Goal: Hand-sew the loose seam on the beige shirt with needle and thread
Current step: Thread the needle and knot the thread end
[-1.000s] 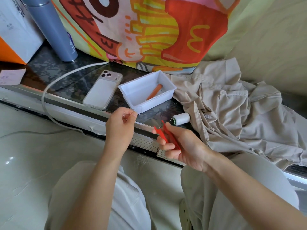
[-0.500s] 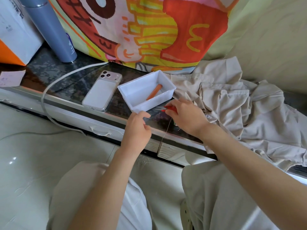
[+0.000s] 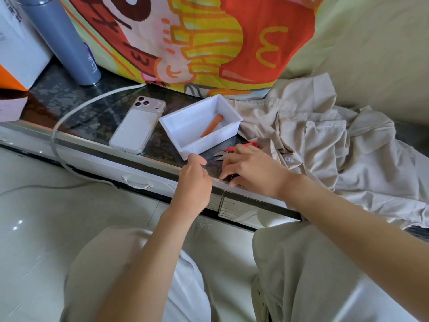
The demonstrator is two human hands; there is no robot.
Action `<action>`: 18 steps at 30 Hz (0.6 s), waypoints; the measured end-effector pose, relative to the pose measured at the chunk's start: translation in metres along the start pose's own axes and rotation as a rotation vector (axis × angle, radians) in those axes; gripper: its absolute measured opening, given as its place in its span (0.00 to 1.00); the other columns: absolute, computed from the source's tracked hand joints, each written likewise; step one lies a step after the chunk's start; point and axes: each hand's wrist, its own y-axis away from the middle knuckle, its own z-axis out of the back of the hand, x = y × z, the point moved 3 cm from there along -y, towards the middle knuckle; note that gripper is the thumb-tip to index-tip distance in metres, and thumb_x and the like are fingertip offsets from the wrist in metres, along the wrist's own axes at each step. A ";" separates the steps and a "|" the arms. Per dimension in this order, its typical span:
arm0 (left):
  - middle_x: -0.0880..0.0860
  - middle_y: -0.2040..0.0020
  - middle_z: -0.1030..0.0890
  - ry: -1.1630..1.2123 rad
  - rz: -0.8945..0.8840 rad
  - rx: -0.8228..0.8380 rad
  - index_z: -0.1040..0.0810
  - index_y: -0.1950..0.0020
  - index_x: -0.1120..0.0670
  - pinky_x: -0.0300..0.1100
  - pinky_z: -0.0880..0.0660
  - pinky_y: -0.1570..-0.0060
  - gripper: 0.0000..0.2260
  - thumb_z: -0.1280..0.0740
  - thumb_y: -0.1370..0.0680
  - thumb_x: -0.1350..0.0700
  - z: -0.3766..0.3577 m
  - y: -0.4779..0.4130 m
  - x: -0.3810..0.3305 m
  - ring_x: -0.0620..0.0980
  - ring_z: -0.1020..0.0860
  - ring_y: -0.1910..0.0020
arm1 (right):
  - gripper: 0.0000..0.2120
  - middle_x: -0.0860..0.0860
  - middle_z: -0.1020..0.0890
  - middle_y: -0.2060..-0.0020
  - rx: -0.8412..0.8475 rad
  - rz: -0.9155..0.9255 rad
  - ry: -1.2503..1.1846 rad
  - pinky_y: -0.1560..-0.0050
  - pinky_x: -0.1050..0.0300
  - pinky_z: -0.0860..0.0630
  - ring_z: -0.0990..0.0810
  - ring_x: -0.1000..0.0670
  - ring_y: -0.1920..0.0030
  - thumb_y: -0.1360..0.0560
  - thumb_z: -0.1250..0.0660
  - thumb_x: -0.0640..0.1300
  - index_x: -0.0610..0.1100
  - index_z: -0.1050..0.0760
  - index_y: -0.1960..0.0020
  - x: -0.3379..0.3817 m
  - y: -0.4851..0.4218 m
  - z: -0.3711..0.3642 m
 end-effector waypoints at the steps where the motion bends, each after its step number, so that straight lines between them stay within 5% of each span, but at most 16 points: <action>1: 0.60 0.52 0.24 -0.015 -0.018 -0.008 0.32 0.39 0.61 0.31 0.36 0.64 0.14 0.49 0.21 0.69 -0.001 0.001 0.000 0.47 0.30 0.60 | 0.12 0.52 0.19 0.59 0.028 0.006 0.025 0.54 0.58 0.40 0.36 0.53 0.56 0.37 0.22 0.42 0.49 0.17 0.55 -0.001 0.002 -0.001; 6: 0.58 0.54 0.22 -0.034 -0.043 -0.016 0.28 0.40 0.61 0.31 0.37 0.62 0.15 0.47 0.22 0.69 -0.003 0.001 0.003 0.48 0.30 0.58 | 0.10 0.54 0.20 0.68 -0.032 -0.018 0.137 0.56 0.57 0.35 0.24 0.46 0.60 0.39 0.21 0.42 0.48 0.19 0.60 0.000 0.003 0.000; 12: 0.44 0.68 0.29 -0.049 -0.097 0.052 0.21 0.44 0.57 0.27 0.35 0.64 0.09 0.34 0.23 0.60 -0.011 0.004 -0.002 0.40 0.29 0.66 | 0.09 0.54 0.24 0.71 -0.104 -0.036 0.188 0.56 0.55 0.32 0.30 0.48 0.60 0.37 0.25 0.38 0.48 0.24 0.67 -0.001 0.008 -0.002; 15: 0.45 0.71 0.30 -0.036 -0.104 0.110 0.20 0.46 0.56 0.24 0.34 0.66 0.08 0.31 0.25 0.57 -0.018 0.006 -0.005 0.40 0.30 0.69 | 0.05 0.53 0.23 0.70 -0.204 -0.108 0.155 0.56 0.57 0.37 0.33 0.50 0.59 0.31 0.34 0.43 0.47 0.23 0.65 -0.003 0.013 -0.002; 18: 0.45 0.73 0.32 0.004 -0.110 0.131 0.18 0.52 0.57 0.26 0.36 0.69 0.04 0.30 0.25 0.57 -0.024 0.005 -0.010 0.40 0.32 0.73 | 0.11 0.52 0.22 0.67 -0.264 -0.179 0.083 0.55 0.59 0.39 0.34 0.50 0.58 0.28 0.41 0.48 0.46 0.22 0.64 -0.004 0.017 0.003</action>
